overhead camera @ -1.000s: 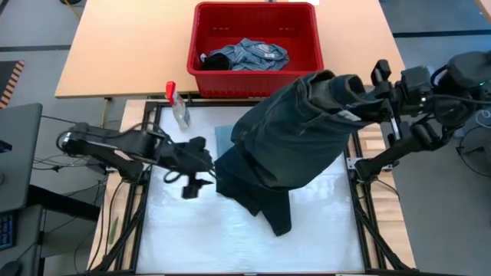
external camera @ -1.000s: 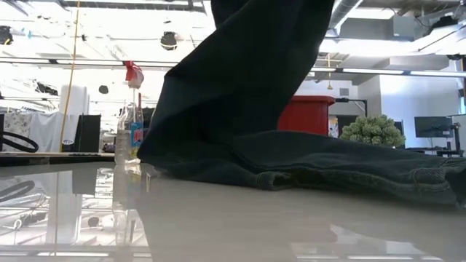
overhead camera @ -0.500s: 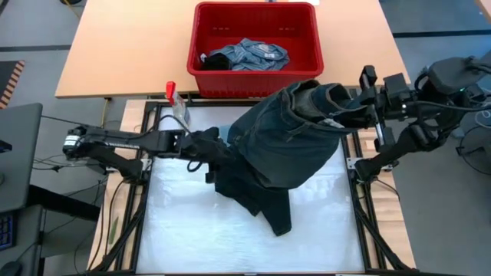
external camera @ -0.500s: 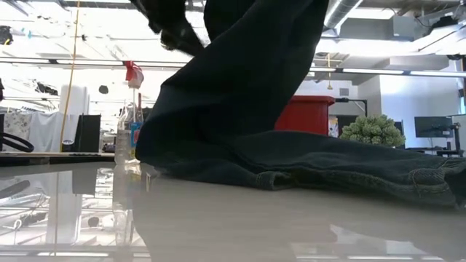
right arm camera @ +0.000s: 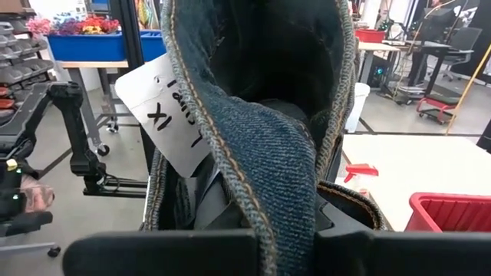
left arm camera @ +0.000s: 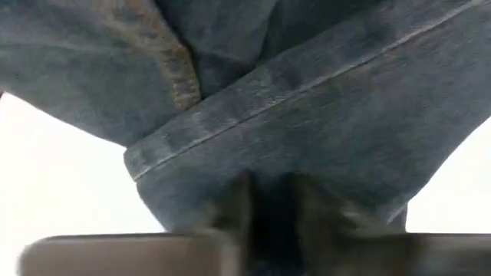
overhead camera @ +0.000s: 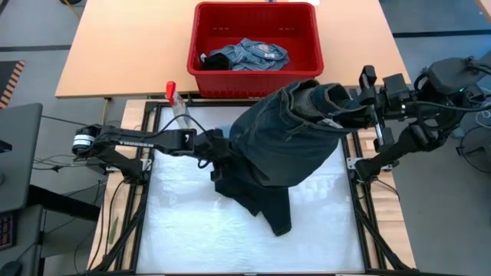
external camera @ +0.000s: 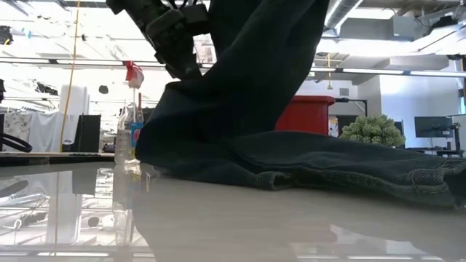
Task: Fold Laundry from Bin
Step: Fold the black pants from the red laundry bin
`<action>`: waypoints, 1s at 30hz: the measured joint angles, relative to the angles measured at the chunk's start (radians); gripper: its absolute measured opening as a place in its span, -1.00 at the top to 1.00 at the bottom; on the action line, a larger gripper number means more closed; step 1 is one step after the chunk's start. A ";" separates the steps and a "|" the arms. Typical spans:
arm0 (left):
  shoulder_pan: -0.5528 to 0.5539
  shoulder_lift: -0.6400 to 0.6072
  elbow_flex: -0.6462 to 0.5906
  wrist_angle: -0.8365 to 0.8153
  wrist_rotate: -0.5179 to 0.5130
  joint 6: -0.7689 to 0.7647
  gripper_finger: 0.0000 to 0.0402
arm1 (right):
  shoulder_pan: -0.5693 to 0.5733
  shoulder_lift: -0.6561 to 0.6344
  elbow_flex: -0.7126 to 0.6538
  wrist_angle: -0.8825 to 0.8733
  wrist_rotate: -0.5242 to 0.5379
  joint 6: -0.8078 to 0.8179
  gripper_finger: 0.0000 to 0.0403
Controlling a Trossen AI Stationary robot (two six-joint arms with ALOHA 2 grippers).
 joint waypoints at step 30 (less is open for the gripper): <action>-0.185 -0.174 0.174 0.004 0.125 0.107 0.77 | -0.001 -0.040 -0.001 -0.003 0.026 -0.056 0.80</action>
